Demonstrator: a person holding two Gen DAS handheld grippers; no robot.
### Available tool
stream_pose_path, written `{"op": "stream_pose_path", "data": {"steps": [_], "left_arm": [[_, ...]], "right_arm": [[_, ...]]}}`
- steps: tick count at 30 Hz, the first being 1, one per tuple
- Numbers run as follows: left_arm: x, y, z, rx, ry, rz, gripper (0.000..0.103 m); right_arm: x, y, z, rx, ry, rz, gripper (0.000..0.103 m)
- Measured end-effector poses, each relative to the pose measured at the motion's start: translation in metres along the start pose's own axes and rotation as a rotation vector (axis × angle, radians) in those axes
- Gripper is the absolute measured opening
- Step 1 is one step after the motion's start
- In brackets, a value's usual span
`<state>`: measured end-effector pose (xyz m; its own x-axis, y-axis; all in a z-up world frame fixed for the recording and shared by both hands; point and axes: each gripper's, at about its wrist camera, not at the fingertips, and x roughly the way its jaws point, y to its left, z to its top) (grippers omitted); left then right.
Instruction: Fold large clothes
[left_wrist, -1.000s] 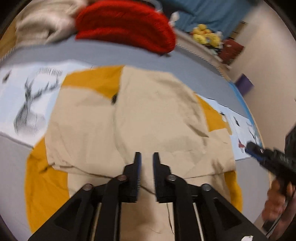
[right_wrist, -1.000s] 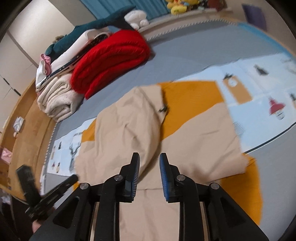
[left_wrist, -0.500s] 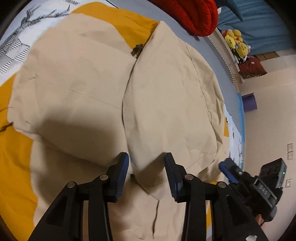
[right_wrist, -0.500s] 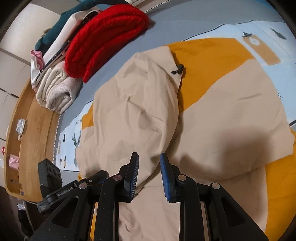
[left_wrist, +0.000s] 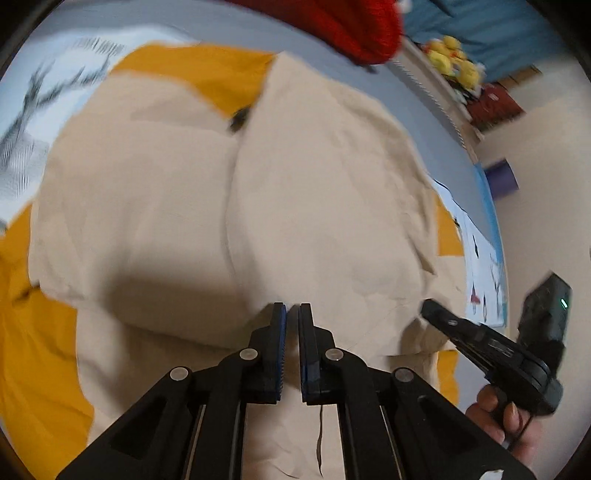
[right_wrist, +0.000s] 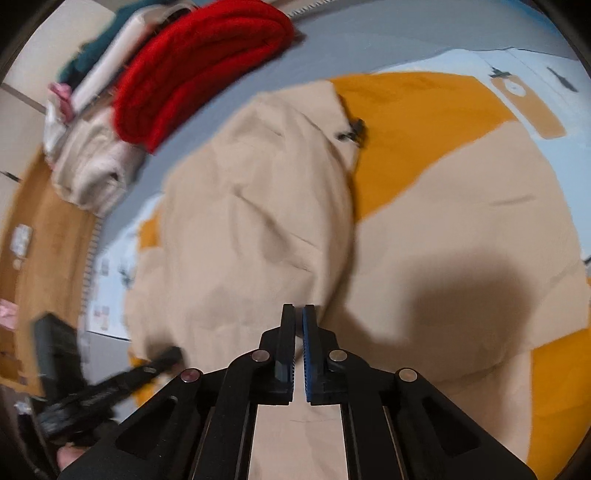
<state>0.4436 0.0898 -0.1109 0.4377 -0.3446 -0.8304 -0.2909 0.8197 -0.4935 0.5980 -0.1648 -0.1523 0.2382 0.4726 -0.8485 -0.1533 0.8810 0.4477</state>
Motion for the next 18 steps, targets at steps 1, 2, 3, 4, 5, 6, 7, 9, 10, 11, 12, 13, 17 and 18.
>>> {"op": "stream_pose_path", "data": {"steps": [1, 2, 3, 4, 5, 6, 7, 9, 10, 11, 12, 13, 17, 18], "left_arm": [[-0.001, -0.012, -0.002, 0.053, -0.002, -0.013, 0.005], [0.001, -0.022, -0.005, 0.087, 0.005, -0.024, 0.008], [0.003, -0.025, -0.008, 0.106, 0.013, -0.029, 0.010], [0.010, -0.029, -0.012, 0.130, 0.035, -0.020, 0.012], [0.017, -0.030, -0.016, 0.139, 0.060, -0.001, 0.014], [0.032, -0.028, -0.022, 0.142, 0.118, 0.048, 0.014], [0.041, -0.025, -0.025, 0.142, 0.160, 0.084, 0.014], [0.051, -0.020, -0.031, 0.138, 0.196, 0.109, 0.014], [0.048, -0.021, -0.030, 0.133, 0.192, 0.105, 0.014], [0.045, -0.023, -0.029, 0.133, 0.189, 0.096, 0.014], [0.041, -0.025, -0.028, 0.138, 0.183, 0.080, 0.016], [0.039, -0.026, -0.028, 0.142, 0.180, 0.071, 0.018], [0.034, -0.027, -0.031, 0.154, 0.183, 0.055, 0.019], [0.033, -0.028, -0.030, 0.153, 0.183, 0.053, 0.019]], "right_arm": [[0.002, -0.002, 0.000, 0.008, 0.006, -0.016, 0.004], [0.003, -0.004, 0.000, 0.019, 0.008, -0.024, 0.004], [0.003, -0.006, 0.001, 0.025, 0.007, -0.031, 0.004], [0.003, -0.006, 0.002, 0.021, 0.002, -0.043, 0.004], [0.003, -0.006, 0.002, 0.015, -0.001, -0.052, 0.004], [0.003, -0.006, 0.002, 0.004, -0.003, -0.074, 0.004], [0.003, -0.005, 0.002, -0.006, -0.006, -0.098, 0.004], [0.001, -0.005, 0.004, -0.011, -0.029, -0.118, 0.005], [-0.003, -0.004, 0.006, -0.012, -0.053, -0.120, 0.005], [-0.006, -0.003, 0.007, -0.015, -0.070, -0.116, 0.006], [-0.011, 0.000, 0.008, -0.025, -0.097, -0.110, 0.006], [-0.015, 0.003, 0.009, -0.037, -0.117, -0.110, 0.007], [-0.013, 0.020, 0.007, -0.096, -0.131, -0.069, 0.012], [-0.010, 0.024, 0.005, -0.111, -0.116, -0.049, 0.012]]}}
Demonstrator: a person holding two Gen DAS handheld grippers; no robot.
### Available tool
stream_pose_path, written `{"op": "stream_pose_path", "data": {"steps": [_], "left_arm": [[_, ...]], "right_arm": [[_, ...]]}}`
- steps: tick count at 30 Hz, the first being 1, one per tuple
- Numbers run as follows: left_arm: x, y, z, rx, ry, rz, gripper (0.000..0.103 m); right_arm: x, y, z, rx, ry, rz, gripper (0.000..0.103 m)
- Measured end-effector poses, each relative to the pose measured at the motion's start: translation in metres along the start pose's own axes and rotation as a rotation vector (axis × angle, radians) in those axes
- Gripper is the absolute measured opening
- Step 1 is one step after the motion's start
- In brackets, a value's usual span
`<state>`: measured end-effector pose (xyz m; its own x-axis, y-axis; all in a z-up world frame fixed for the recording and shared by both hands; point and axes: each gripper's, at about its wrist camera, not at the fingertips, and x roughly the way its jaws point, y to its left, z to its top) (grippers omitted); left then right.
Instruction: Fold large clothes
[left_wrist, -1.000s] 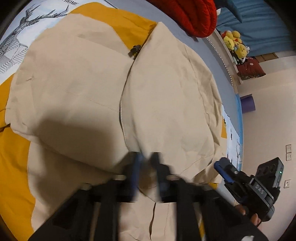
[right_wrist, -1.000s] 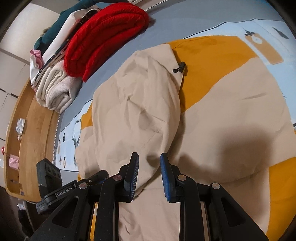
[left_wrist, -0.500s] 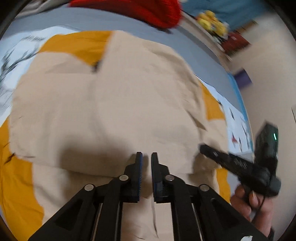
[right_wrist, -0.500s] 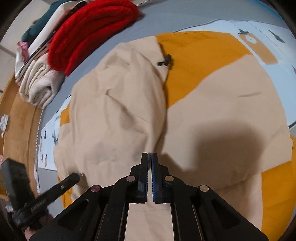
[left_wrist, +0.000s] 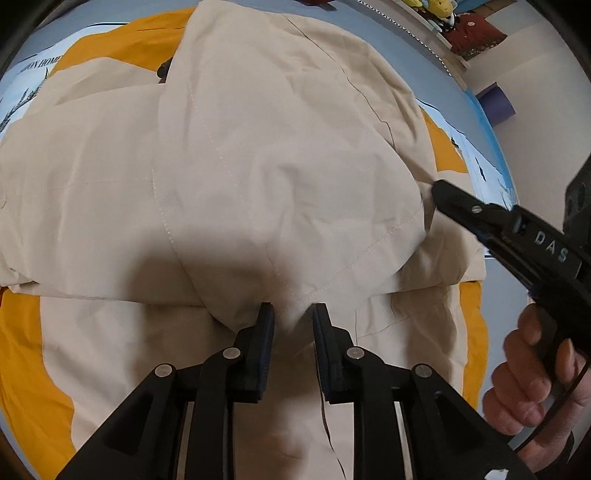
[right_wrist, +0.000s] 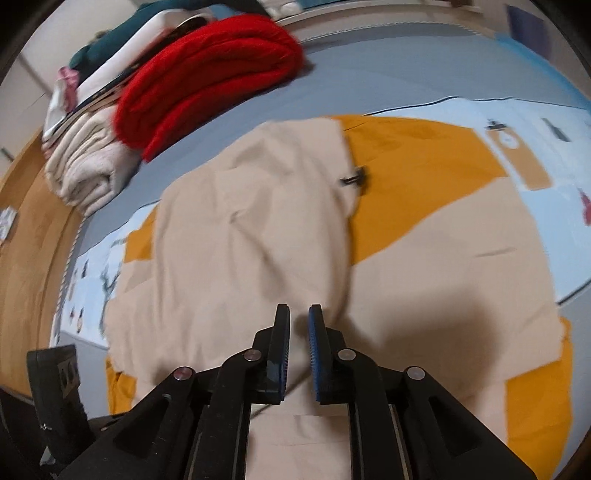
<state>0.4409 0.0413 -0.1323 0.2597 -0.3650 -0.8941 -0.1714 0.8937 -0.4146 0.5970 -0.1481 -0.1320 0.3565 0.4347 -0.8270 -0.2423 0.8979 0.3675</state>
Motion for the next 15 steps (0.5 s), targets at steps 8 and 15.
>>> {"op": "stream_pose_path", "data": {"steps": [8, 15], "left_arm": [[-0.013, 0.002, 0.010, -0.023, -0.031, -0.014, 0.019], [-0.020, -0.003, 0.010, -0.006, -0.066, 0.030, 0.019]], "right_arm": [[0.036, -0.010, -0.015, 0.033, 0.152, -0.140, 0.015], [-0.008, 0.016, -0.007, -0.060, -0.067, -0.152, 0.015]]}}
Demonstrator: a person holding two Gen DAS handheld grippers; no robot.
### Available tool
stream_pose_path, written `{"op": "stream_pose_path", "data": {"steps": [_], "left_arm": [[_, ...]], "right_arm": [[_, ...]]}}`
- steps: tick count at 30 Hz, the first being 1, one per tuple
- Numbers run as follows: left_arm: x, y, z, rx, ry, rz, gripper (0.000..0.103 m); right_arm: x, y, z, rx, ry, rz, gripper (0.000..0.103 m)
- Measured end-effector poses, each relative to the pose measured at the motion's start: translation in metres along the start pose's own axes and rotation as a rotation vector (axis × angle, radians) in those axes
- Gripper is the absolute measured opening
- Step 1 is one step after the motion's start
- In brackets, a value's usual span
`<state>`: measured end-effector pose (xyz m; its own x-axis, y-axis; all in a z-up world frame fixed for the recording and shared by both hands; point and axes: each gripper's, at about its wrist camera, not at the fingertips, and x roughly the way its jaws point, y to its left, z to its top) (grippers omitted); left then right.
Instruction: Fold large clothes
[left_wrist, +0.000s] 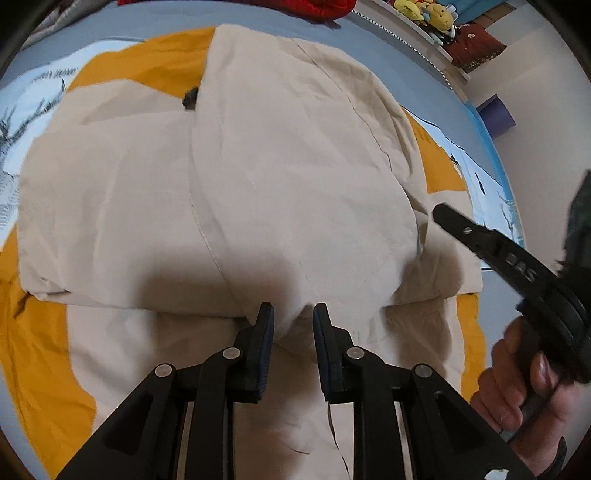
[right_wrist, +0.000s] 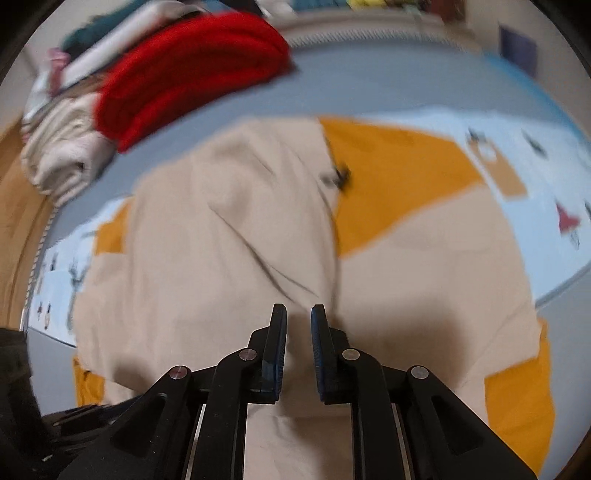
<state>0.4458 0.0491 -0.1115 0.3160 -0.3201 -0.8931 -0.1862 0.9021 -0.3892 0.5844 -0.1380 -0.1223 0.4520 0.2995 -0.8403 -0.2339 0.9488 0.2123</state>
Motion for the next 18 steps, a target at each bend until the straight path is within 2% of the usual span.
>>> {"op": "stream_pose_path", "data": {"steps": [2, 4, 6, 8, 9, 12, 16, 18], "left_arm": [[-0.005, -0.002, 0.002, -0.001, -0.023, 0.009, 0.019], [-0.011, -0.002, 0.002, -0.008, -0.041, 0.011, 0.019], [-0.015, -0.001, 0.003, -0.006, -0.049, 0.014, 0.019], [-0.017, 0.002, 0.003, -0.007, -0.051, 0.016, 0.019], [-0.018, 0.003, 0.004, -0.013, -0.051, 0.014, 0.019], [-0.024, 0.008, 0.005, -0.030, -0.055, -0.004, 0.019], [-0.038, 0.012, 0.004, -0.045, -0.070, -0.031, 0.021], [-0.044, 0.015, 0.002, -0.050, -0.077, -0.042, 0.023]], "right_arm": [[-0.006, 0.011, 0.000, -0.049, -0.035, 0.025, 0.015], [-0.001, 0.021, -0.003, -0.080, -0.018, 0.078, 0.017], [0.017, 0.026, -0.012, -0.087, 0.068, 0.115, 0.018], [0.043, 0.025, -0.022, -0.084, 0.189, 0.072, 0.019], [0.049, 0.022, -0.026, -0.080, 0.211, 0.050, 0.019], [0.046, 0.023, -0.026, -0.090, 0.184, 0.043, 0.019], [0.017, 0.042, -0.023, -0.162, 0.040, 0.080, 0.019], [0.018, 0.057, -0.028, -0.207, 0.054, 0.104, 0.022]]}}
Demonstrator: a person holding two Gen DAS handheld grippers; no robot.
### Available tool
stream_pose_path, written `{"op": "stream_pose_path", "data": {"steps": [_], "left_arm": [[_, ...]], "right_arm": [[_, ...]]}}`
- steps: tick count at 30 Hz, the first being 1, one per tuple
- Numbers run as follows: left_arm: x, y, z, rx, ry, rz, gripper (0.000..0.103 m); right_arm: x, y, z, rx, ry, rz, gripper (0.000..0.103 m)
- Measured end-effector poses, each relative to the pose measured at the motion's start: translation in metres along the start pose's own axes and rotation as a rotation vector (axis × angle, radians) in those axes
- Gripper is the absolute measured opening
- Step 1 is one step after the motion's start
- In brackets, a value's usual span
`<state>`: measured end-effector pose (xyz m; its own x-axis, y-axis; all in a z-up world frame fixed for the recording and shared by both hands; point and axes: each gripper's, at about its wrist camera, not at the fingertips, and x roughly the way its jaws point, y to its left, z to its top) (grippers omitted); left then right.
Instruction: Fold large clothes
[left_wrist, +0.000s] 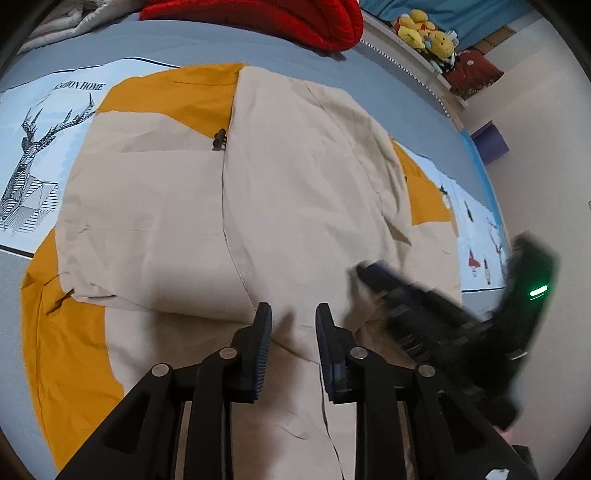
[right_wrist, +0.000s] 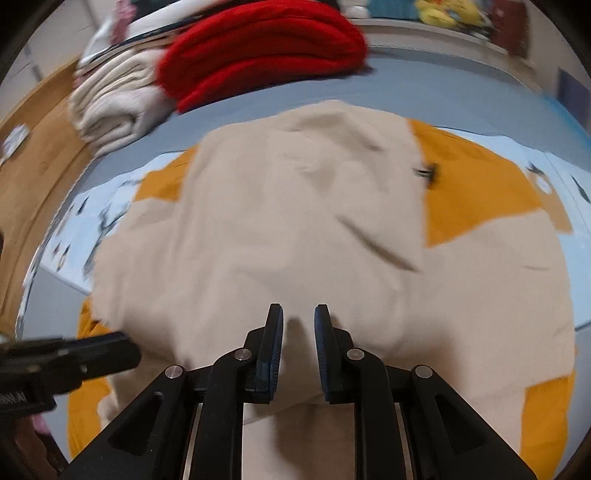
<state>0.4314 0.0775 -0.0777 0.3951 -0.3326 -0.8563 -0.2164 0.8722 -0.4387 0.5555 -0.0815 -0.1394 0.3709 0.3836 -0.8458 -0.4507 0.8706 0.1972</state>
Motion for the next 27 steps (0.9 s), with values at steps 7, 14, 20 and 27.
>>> {"op": "stream_pose_path", "data": {"steps": [7, 14, 20, 27], "left_arm": [[-0.030, 0.008, -0.001, 0.034, -0.051, 0.035, 0.023], [-0.083, 0.014, -0.023, 0.161, -0.272, 0.176, 0.023], [-0.140, 0.022, -0.067, 0.167, -0.391, 0.240, 0.022], [-0.186, 0.007, -0.169, 0.124, -0.390, 0.215, 0.022]], "right_arm": [[0.005, 0.018, -0.012, -0.050, 0.061, -0.050, 0.024], [-0.083, 0.013, -0.015, -0.134, -0.169, -0.160, 0.024], [-0.180, -0.001, -0.045, -0.003, -0.220, -0.149, 0.024], [-0.287, -0.014, -0.127, -0.017, -0.297, -0.226, 0.024]]}}
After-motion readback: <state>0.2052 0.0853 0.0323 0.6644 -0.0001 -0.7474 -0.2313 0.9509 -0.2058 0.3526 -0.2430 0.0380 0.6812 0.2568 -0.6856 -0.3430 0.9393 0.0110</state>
